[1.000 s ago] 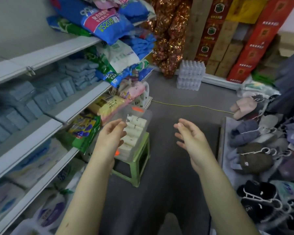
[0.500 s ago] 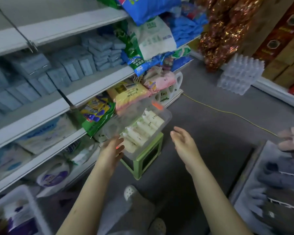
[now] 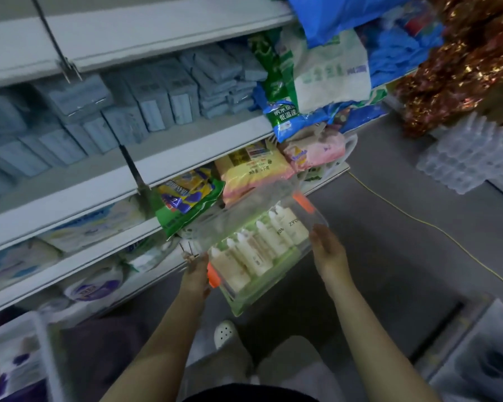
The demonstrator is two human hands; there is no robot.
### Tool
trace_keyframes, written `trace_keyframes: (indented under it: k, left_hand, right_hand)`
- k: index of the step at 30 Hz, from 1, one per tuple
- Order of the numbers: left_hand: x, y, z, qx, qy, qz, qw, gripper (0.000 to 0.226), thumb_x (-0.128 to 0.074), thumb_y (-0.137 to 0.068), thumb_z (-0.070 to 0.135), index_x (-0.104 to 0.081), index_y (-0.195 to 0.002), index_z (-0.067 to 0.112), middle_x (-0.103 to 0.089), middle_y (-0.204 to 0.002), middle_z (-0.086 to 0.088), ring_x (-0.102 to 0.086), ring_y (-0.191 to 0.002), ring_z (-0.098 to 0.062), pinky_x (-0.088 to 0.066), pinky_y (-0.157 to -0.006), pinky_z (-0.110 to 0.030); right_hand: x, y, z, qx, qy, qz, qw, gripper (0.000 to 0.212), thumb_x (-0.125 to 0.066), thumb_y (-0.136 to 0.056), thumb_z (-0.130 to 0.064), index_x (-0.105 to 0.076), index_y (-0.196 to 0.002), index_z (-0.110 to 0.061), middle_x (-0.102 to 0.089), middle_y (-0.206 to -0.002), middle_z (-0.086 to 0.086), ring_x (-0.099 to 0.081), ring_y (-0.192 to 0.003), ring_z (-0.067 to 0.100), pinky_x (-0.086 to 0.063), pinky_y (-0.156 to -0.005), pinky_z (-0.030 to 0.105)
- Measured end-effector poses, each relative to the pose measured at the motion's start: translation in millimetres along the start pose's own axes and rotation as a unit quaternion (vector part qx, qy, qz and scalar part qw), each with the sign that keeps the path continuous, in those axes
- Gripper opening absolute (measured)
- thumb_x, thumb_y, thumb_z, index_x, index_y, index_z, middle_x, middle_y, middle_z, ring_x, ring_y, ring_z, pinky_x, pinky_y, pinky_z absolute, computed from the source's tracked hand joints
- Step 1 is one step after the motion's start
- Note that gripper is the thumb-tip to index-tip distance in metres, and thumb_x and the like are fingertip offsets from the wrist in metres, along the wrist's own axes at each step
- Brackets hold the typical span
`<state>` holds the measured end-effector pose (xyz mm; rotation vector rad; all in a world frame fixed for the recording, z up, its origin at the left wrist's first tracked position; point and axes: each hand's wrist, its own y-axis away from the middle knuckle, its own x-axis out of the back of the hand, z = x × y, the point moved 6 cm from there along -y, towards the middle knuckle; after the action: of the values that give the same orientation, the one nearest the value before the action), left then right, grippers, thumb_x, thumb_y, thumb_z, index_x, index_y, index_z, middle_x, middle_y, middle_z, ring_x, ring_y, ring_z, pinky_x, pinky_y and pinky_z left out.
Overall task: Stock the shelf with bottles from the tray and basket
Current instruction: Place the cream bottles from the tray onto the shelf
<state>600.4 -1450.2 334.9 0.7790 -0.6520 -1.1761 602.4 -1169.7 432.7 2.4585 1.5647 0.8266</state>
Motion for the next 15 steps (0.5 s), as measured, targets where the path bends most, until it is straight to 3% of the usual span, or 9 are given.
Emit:
trace_keyframes:
  k: [3,6,9,10,12,15]
  left_hand:
    - [3.8,-10.9,0.3,-0.016,0.0,0.018,1.0,0.045,-0.047,-0.099,0.045,-0.056,-0.125,0.009,-0.055,-0.115,-0.011,-0.052,-0.098,-0.027,-0.038,-0.081,-0.032]
    - [5.4,-11.7,-4.4,-0.022,0.021,0.047,0.998,0.042,-0.048,-0.1,0.035,-0.052,-0.131,0.007,-0.054,-0.116,-0.009,-0.05,-0.105,-0.024,-0.035,-0.083,-0.031]
    - [2.5,-15.6,-16.7,-0.001,0.018,0.077,0.997,0.032,-0.048,-0.1,0.034,-0.059,-0.108,0.004,-0.051,-0.09,-0.008,-0.044,-0.091,-0.021,-0.035,-0.072,-0.03]
    - [-0.2,-16.6,-19.7,0.006,0.021,0.087,0.996,0.029,-0.049,-0.1,0.035,-0.058,-0.091,0.009,-0.049,-0.081,-0.005,-0.044,-0.086,-0.021,-0.036,-0.068,-0.03]
    - [-5.7,-26.1,-28.3,0.024,0.03,0.108,0.993,0.035,-0.052,-0.097,0.041,-0.053,-0.072,0.016,-0.049,-0.074,-0.005,-0.049,-0.078,-0.023,-0.041,-0.073,-0.035]
    - [-19.0,-47.5,-38.7,0.043,0.054,0.127,0.989,0.039,-0.056,-0.094,0.047,-0.062,-0.084,0.009,-0.059,-0.087,-0.013,-0.055,-0.079,-0.025,-0.046,-0.075,-0.037]
  right_hand:
    - [-18.1,-22.9,15.9,-0.004,0.039,-0.036,0.999,0.038,-0.053,-0.099,-0.025,-0.054,-0.134,-0.01,-0.055,-0.132,0.003,-0.052,-0.118,0.016,-0.04,-0.091,0.027]
    - [-27.2,-48.4,33.6,-0.004,0.086,-0.065,0.994,0.045,-0.055,-0.096,-0.037,-0.054,-0.133,-0.011,-0.057,-0.132,0.004,-0.056,-0.119,0.018,-0.047,-0.095,0.033]
    - [-33.2,-88.6,54.6,-0.015,0.133,-0.091,0.987,0.074,-0.05,-0.076,-0.065,-0.056,-0.13,-0.015,-0.061,-0.127,0.005,-0.06,-0.114,0.021,-0.05,-0.098,0.045]
    - [-34.8,-105.7,64.7,-0.026,0.143,-0.101,0.984,0.077,-0.049,-0.074,-0.066,-0.055,-0.131,-0.015,-0.061,-0.128,0.006,-0.06,-0.115,0.023,-0.05,-0.098,0.047]
    - [-40.1,-127.5,67.3,-0.058,0.168,-0.121,0.977,0.062,-0.051,-0.088,-0.054,-0.051,-0.135,-0.013,-0.057,-0.132,0.009,-0.058,-0.116,0.026,-0.05,-0.096,0.044]
    - [-45.8,-162.1,77.4,-0.072,0.214,-0.144,0.963,0.047,-0.049,-0.098,-0.036,-0.047,-0.139,-0.012,-0.055,-0.134,0.008,-0.057,-0.116,0.027,-0.047,-0.083,0.033]
